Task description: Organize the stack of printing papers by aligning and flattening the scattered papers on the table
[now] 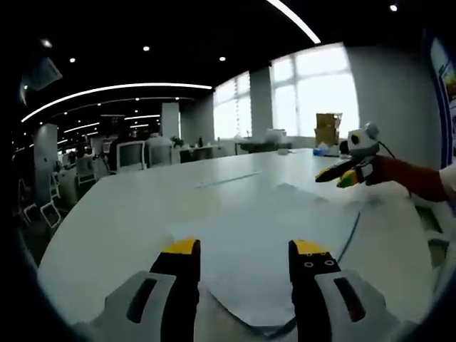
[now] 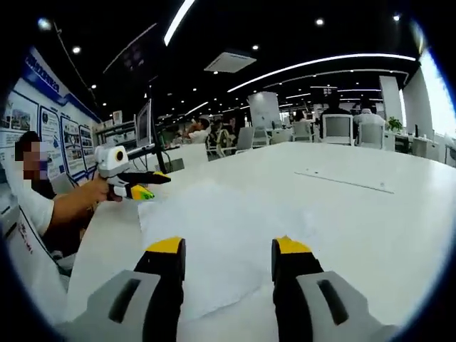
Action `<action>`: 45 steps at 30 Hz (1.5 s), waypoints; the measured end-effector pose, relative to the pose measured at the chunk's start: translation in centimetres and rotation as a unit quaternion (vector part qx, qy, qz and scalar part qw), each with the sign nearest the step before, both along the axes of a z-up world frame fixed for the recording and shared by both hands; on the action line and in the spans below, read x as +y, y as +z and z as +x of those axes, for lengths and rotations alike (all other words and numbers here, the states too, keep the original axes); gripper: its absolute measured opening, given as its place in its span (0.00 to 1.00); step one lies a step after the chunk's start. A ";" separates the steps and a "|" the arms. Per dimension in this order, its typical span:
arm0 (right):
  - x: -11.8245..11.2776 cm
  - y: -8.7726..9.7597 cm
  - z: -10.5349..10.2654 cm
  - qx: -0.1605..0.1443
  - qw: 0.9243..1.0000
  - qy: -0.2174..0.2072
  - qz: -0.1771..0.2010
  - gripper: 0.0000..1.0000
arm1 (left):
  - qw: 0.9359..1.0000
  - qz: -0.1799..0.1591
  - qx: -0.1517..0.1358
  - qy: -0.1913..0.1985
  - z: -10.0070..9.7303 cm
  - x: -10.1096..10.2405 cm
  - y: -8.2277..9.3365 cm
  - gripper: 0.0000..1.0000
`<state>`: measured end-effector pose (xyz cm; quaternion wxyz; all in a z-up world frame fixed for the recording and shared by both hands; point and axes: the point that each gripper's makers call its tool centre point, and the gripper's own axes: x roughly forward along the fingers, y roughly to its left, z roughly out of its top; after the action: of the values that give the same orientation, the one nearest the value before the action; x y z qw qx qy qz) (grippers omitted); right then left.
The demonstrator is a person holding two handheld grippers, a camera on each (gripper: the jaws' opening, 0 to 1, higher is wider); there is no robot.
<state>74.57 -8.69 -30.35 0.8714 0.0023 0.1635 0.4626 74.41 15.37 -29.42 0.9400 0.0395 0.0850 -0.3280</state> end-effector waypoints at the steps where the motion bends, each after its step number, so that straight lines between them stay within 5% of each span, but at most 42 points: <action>1: -0.3 0.2 0.0 -0.006 1.000 -0.008 -0.002 0.52 | 1.000 -0.002 -0.002 0.002 -0.4 0.3 0.3 0.58; 5: -1.2 0.7 0.1 -0.026 0.999 -0.034 -0.015 0.68 | 1.000 -0.012 -0.010 0.009 -1.5 1.2 1.2 0.67; 13: -2.2 1.3 -0.9 -0.020 0.999 -0.049 -0.009 0.78 | 0.999 -0.035 0.010 0.014 -4.1 2.3 1.8 0.71; 16: -2.5 1.5 -1.3 -0.024 0.998 -0.051 -0.013 0.80 | 0.999 -0.012 0.030 0.025 -4.8 2.5 1.0 0.80; 20: -3.2 1.7 -1.8 -0.031 0.997 -0.065 -0.024 0.89 | 0.999 -0.014 0.013 0.028 -5.5 2.9 1.5 0.87; 24: -3.8 1.9 -2.5 -0.027 0.997 -0.067 -0.028 0.90 | 0.999 -0.022 0.017 0.035 -6.0 3.4 1.6 0.96; 45: -7.5 3.0 -7.3 -0.029 0.995 -0.088 -0.019 0.90 | 0.998 0.001 0.008 0.066 -10.8 7.2 2.6 0.97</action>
<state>67.26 -16.16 -27.35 0.9130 -0.0135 0.1463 0.3805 63.65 22.58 -26.79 0.9588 0.0325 0.0955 -0.2655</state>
